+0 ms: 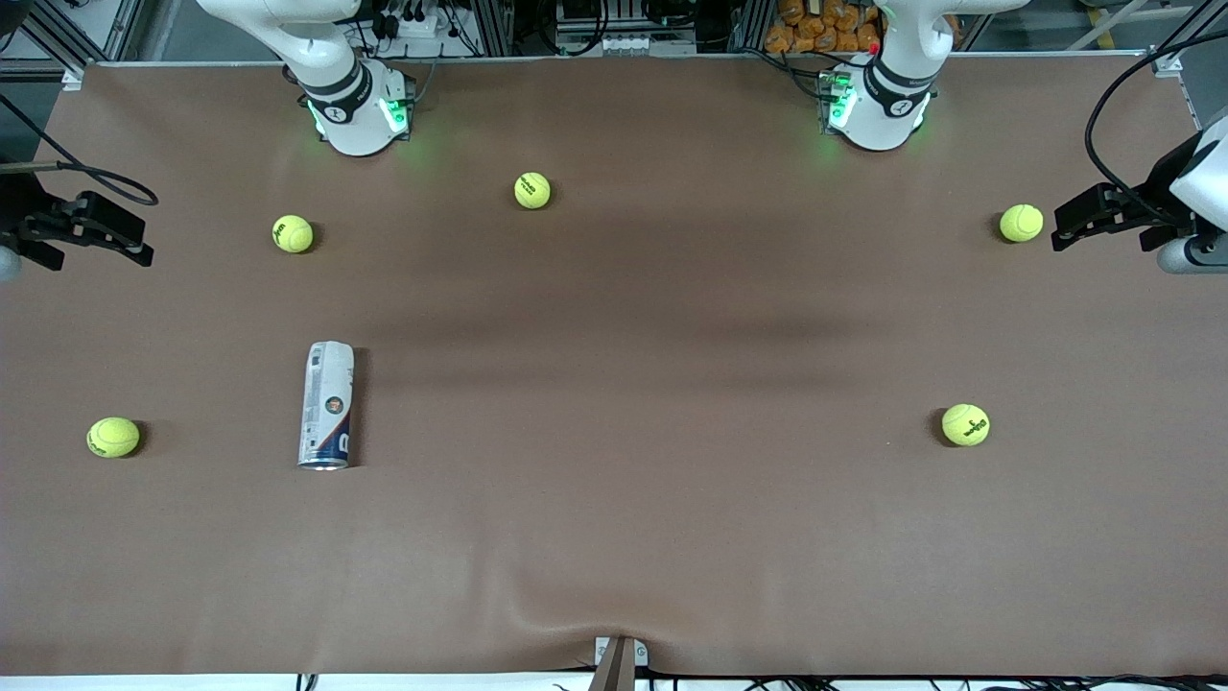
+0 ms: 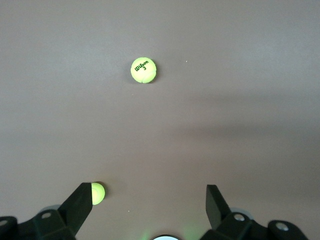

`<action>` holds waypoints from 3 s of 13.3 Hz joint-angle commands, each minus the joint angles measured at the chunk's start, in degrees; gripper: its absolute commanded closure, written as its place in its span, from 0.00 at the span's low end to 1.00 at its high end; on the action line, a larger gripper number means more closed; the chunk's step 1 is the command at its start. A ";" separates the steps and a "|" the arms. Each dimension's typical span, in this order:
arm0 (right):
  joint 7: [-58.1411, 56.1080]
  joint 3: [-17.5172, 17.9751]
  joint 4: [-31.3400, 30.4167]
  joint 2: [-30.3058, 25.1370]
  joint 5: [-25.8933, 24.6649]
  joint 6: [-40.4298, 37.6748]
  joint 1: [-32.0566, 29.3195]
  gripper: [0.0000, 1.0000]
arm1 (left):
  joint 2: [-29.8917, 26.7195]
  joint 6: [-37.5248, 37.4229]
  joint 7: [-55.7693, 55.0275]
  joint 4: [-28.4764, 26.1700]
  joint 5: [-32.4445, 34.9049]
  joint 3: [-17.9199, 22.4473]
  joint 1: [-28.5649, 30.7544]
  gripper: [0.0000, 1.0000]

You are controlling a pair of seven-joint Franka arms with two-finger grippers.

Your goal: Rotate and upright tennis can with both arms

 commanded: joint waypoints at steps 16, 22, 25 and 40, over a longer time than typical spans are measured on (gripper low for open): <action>0.00 0.23 -0.66 -3.59 2.21 -3.44 -0.32 0.00 | 0.54 -0.66 0.69 1.29 0.68 -0.14 -0.05 0.00; -0.52 0.14 -0.57 -0.35 1.95 -3.70 -0.59 0.00 | 0.55 -0.66 -0.01 1.37 0.68 -0.93 -0.49 0.00; -0.52 0.23 -0.83 4.23 1.42 -3.88 0.20 0.00 | 0.55 -0.66 0.69 1.37 0.85 -1.02 -0.05 0.00; 0.10 0.23 -16.39 23.91 1.42 26.88 0.91 0.00 | 0.54 -0.75 0.69 1.29 0.59 -0.93 0.48 0.00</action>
